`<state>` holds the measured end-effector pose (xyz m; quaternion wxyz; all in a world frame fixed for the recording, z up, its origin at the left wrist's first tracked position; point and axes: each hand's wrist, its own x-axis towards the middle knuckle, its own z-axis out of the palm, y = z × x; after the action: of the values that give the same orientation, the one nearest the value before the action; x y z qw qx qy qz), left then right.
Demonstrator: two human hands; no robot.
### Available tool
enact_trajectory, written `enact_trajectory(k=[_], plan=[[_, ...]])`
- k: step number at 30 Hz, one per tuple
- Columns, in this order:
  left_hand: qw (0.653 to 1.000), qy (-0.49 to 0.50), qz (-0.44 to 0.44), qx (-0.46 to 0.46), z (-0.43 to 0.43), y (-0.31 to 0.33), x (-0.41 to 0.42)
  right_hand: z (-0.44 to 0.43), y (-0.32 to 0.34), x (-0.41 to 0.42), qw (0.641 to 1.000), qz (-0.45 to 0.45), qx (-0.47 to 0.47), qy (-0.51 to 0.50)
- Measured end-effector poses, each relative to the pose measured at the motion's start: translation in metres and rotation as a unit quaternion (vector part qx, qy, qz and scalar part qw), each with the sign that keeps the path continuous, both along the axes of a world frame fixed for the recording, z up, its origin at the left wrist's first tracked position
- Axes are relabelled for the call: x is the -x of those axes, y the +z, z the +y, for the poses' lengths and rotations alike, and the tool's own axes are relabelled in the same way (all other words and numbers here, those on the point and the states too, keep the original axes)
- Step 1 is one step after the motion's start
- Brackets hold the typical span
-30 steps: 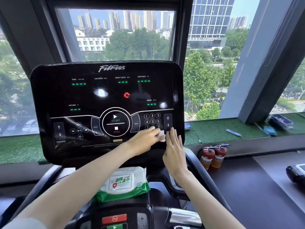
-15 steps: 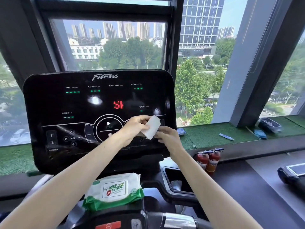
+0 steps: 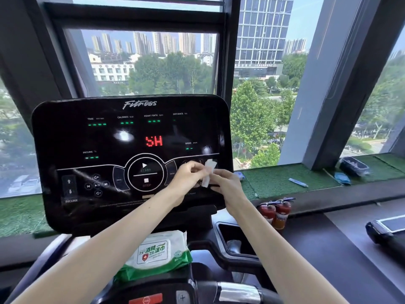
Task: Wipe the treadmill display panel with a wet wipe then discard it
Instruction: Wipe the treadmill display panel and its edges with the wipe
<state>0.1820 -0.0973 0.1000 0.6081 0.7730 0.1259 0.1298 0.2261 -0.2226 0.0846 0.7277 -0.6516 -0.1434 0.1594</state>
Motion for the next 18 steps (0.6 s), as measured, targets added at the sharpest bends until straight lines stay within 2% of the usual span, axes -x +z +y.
enact_trajectory(k=[3, 8, 10, 12, 15, 18], plan=[[0.999, 0.028, -0.006, 0.046, 0.011, -0.002, 0.005, 0.006, 0.003, 0.004, 0.999, -0.012, -0.015, 0.026], [0.995, 0.075, 0.003, 0.064, 0.035, 0.002, 0.021, 0.034, 0.002, 0.011, 0.995, -0.066, 0.026, 0.067], [0.99, 0.129, 0.001, 0.061, 0.048, 0.007, 0.026, 0.048, -0.003, 0.011, 0.989, -0.118, 0.07, 0.05], [0.977, 0.21, -0.016, 0.035, 0.072, 0.012, 0.032, 0.058, -0.009, 0.011, 0.964, -0.216, 0.151, 0.017], [0.928, 0.359, -0.092, 0.025, 0.113, 0.032, 0.044, 0.068, -0.017, 0.01, 0.904, -0.338, 0.262, -0.017], [0.857, 0.491, -0.147, -0.058, 0.139, 0.06, 0.059, 0.071, -0.02, 0.013, 0.849, -0.404, 0.338, -0.042]])
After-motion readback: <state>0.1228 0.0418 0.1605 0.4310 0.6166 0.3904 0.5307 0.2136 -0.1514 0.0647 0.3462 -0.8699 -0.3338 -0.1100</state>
